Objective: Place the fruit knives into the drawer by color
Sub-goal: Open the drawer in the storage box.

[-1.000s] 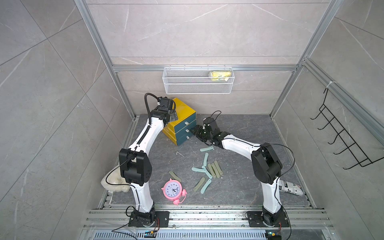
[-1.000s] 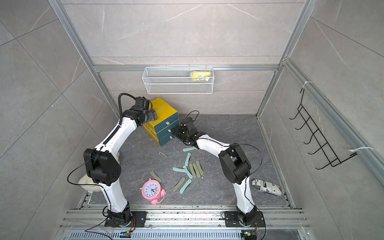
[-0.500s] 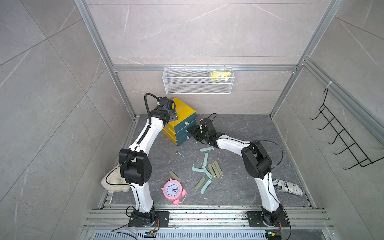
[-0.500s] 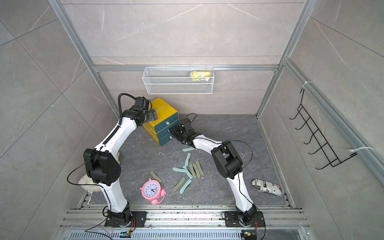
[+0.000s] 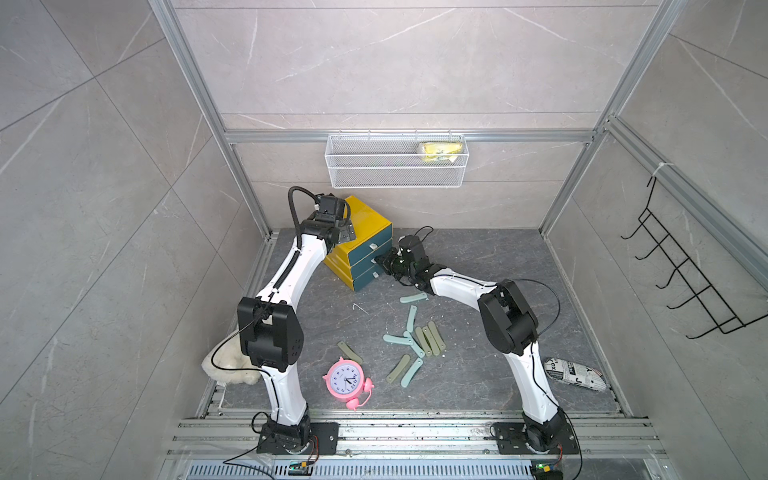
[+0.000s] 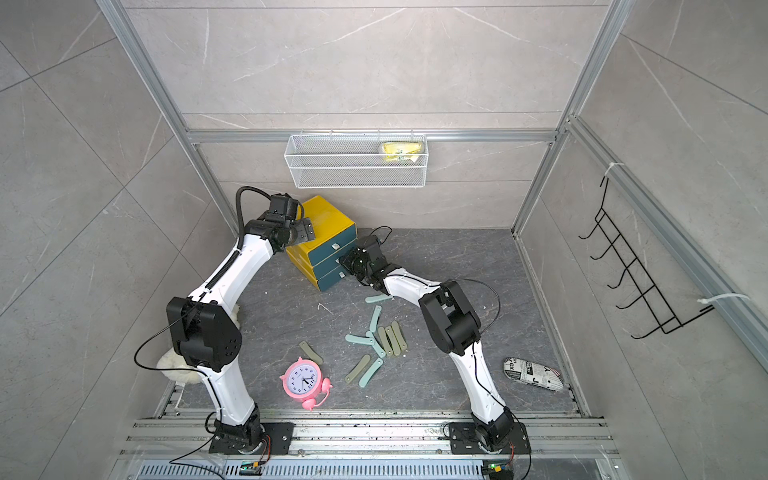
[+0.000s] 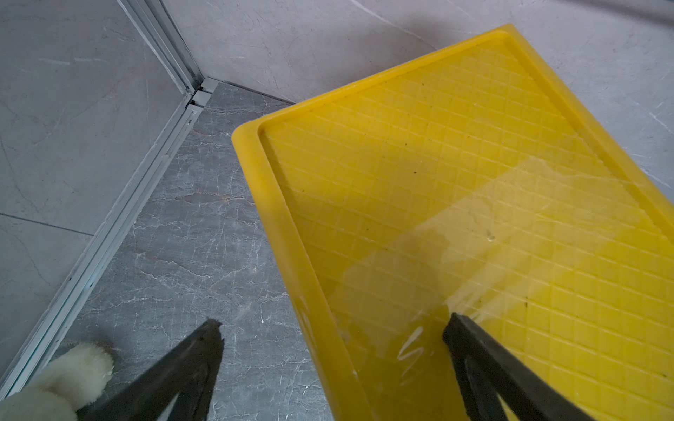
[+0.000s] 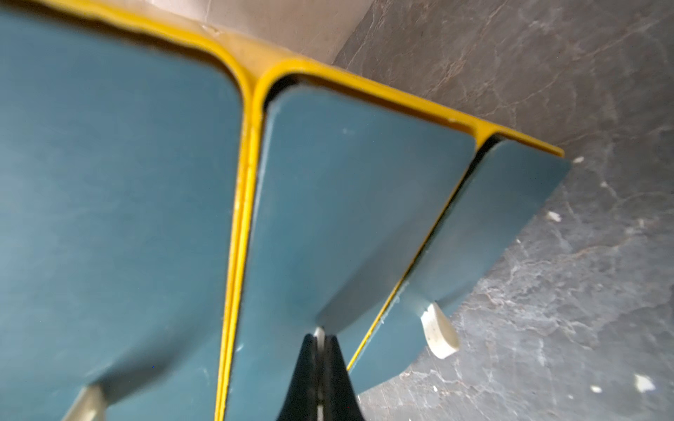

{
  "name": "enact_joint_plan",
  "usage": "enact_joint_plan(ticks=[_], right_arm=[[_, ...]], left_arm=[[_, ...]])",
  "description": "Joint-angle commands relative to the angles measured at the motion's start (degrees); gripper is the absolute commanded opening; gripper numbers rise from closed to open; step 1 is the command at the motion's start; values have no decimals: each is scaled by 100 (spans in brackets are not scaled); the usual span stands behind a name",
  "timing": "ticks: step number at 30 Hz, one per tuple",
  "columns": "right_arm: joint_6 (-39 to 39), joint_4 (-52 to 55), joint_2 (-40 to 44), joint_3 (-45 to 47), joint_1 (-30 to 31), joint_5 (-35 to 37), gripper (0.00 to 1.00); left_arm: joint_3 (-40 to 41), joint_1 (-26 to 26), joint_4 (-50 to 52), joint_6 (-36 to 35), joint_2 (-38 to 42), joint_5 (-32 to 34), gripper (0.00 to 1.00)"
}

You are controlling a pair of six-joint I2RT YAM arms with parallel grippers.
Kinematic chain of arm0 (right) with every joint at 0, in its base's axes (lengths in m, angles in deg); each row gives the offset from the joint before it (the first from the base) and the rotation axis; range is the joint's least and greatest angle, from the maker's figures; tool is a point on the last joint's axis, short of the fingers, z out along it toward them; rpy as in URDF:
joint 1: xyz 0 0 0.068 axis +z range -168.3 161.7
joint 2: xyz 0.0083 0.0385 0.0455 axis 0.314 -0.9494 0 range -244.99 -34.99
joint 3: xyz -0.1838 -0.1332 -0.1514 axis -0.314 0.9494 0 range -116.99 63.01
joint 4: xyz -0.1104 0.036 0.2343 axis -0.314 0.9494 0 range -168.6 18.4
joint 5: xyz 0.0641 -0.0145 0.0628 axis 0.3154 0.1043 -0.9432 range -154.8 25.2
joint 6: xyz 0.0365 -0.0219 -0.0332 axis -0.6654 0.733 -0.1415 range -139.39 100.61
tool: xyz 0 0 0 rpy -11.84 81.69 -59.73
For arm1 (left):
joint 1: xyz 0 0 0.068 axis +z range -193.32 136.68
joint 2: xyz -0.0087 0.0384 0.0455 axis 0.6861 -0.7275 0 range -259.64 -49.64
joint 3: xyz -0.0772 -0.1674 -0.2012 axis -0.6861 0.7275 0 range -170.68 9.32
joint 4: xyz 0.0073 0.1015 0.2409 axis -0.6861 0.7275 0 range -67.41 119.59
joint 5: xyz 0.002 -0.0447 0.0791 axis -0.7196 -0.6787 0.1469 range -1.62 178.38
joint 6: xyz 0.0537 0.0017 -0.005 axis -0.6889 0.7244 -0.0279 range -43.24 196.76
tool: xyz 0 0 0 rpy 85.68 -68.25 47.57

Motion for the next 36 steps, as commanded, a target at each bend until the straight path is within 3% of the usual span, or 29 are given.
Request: enact_joint_plan(ticks=[1, 11, 21, 22, 25, 27, 32, 36], right_arm=[[4, -333, 271, 491, 16, -73, 0], [138, -1039, 1572, 2432, 16, -88, 0], [281, -1069, 2279, 3220, 7, -94, 0], [299, -1050, 2319, 3231, 5, -115, 4], [392, -909, 2461, 3251, 7, -158, 41], [495, -786, 2644, 3319, 6, -154, 51], [1001, -205, 3411, 3699, 7, -22, 65], [1665, 1084, 4043, 3763, 5, 101, 64]], left_arm=[[148, 2, 476, -57, -203, -243, 99], [116, 19, 459, -39, -249, -293, 99], [67, 21, 489, -2, -276, -307, 99], [57, 25, 489, -6, -280, -309, 99], [-42, 30, 550, -5, -278, -292, 99], [-119, 38, 575, -11, -206, -331, 99], [-232, 41, 516, -38, 317, -412, 99], [-116, 20, 426, 91, 965, -596, 99]])
